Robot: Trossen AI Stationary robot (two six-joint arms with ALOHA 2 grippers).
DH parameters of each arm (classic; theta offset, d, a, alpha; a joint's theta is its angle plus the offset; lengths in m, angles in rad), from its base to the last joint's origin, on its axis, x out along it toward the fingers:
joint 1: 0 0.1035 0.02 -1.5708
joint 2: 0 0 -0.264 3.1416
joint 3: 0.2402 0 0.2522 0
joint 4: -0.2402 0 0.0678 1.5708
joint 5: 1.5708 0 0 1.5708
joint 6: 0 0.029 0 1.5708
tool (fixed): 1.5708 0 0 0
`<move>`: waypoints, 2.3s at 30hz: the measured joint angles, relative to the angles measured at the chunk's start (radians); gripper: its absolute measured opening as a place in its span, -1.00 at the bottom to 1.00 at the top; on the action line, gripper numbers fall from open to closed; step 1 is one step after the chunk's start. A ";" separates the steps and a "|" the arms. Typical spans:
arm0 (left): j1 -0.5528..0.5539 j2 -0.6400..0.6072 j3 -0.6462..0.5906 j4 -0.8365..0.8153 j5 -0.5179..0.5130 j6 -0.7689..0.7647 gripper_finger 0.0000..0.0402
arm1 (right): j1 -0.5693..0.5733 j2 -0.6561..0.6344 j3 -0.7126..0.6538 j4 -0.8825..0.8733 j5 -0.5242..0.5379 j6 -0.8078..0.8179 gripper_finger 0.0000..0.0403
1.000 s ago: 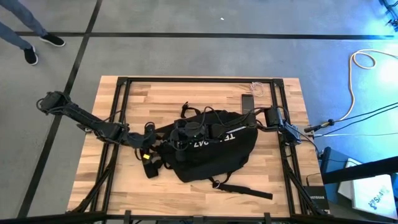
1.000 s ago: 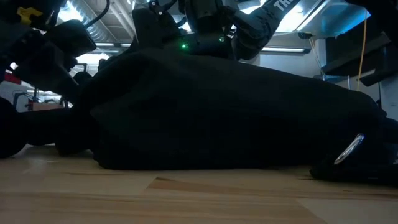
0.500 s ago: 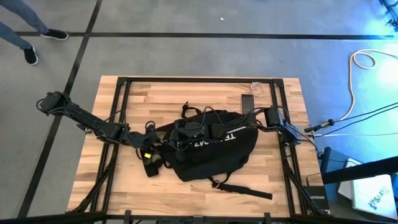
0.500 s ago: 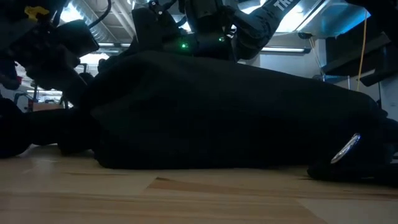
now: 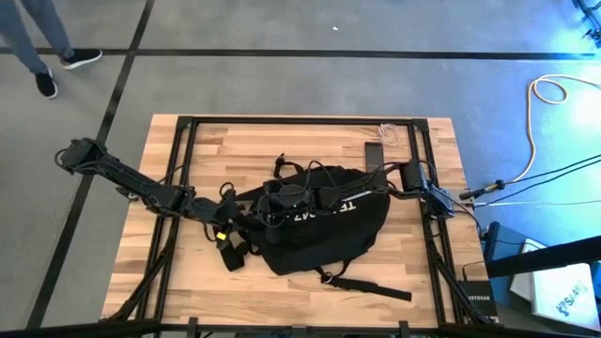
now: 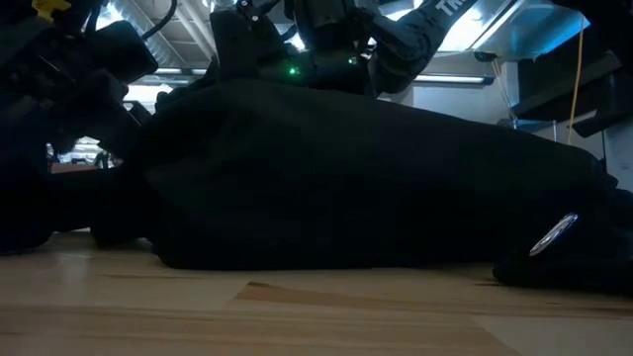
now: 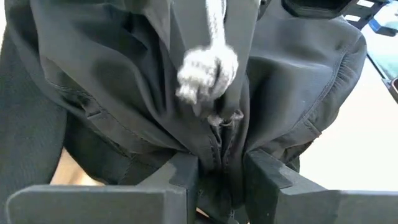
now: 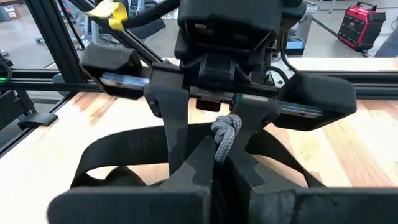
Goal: Unpack backpack
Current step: Open the black backpack
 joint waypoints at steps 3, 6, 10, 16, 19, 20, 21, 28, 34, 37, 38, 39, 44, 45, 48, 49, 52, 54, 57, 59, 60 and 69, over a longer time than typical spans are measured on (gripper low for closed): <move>-0.012 0.000 0.000 0.002 -0.037 0.016 -0.73 | 0.000 -0.013 0.000 -0.014 -0.001 -0.001 -1.00; -0.027 0.000 0.000 0.002 -0.063 0.020 -0.76 | 0.000 -0.025 0.000 -0.043 -0.009 -0.005 -1.00; -0.061 0.000 0.000 0.000 -0.122 0.013 -0.78 | 0.006 -0.034 -0.001 -0.071 -0.017 -0.007 -1.00; -0.118 0.000 0.000 -0.001 -0.226 -0.028 -0.84 | 0.016 -0.071 -0.001 -0.142 0.027 0.005 -1.00; -0.139 0.000 0.002 0.007 -0.263 -0.051 -0.86 | 0.036 -0.097 -0.001 -0.182 0.106 -0.008 -1.00; -0.146 0.000 0.002 0.011 -0.272 -0.055 -0.86 | 0.043 -0.104 -0.001 -0.188 0.126 -0.013 -1.00; -0.153 0.000 0.003 0.013 -0.278 -0.057 -0.86 | 0.049 -0.112 -0.001 -0.200 0.147 -0.023 -1.00; -0.170 0.000 0.003 0.012 -0.285 -0.068 -0.88 | 0.069 -0.122 -0.001 -0.259 0.247 -0.038 -1.00; -0.170 -0.001 0.003 0.013 -0.284 -0.068 -0.89 | 0.079 -0.134 -0.001 -0.267 0.305 -0.057 -1.00; -0.170 -0.001 0.003 0.011 -0.284 -0.067 -0.89 | 0.082 -0.146 -0.001 -0.278 0.340 -0.064 -1.00; -0.170 -0.001 0.003 0.011 -0.284 -0.067 -0.89 | 0.084 -0.148 -0.001 -0.278 0.349 -0.064 -1.00; -0.170 -0.001 0.002 0.010 -0.283 -0.068 -0.90 | 0.087 -0.151 -0.001 -0.281 0.362 -0.064 -1.00; -0.172 0.000 0.001 0.005 -0.279 -0.076 -0.86 | 0.096 -0.155 -0.001 -0.289 0.428 -0.090 -1.00; -0.173 0.000 0.001 0.004 -0.279 -0.080 -0.84 | 0.101 -0.155 -0.001 -0.290 0.434 -0.093 -1.00; -0.174 0.000 0.001 0.005 -0.279 -0.077 -0.82 | 0.101 -0.155 -0.001 -0.290 0.439 -0.107 -1.00; -0.173 0.000 0.001 0.005 -0.279 -0.077 -0.82 | 0.101 -0.156 -0.001 -0.292 0.439 -0.109 -1.00; -0.173 0.000 0.001 0.005 -0.280 -0.077 -0.82 | 0.101 -0.156 -0.001 -0.297 0.453 -0.111 -1.00; -0.173 0.000 0.001 0.005 -0.281 -0.077 -0.82 | 0.107 -0.156 -0.001 -0.303 0.479 -0.127 -1.00; -0.173 0.000 0.001 0.005 -0.281 -0.076 -0.82 | 0.117 -0.156 -0.001 -0.317 0.520 -0.198 -1.00; -0.173 0.000 0.001 0.005 -0.280 -0.076 -0.82 | 0.125 -0.156 -0.001 -0.322 0.529 -0.258 -1.00; -0.173 0.000 0.001 0.004 -0.280 -0.076 -0.82 | 0.129 -0.156 -0.001 -0.323 0.529 -0.306 -1.00; -0.173 0.000 0.001 0.007 -0.281 -0.076 -0.81 | 0.178 -0.156 -0.001 -0.290 0.797 -0.723 -1.00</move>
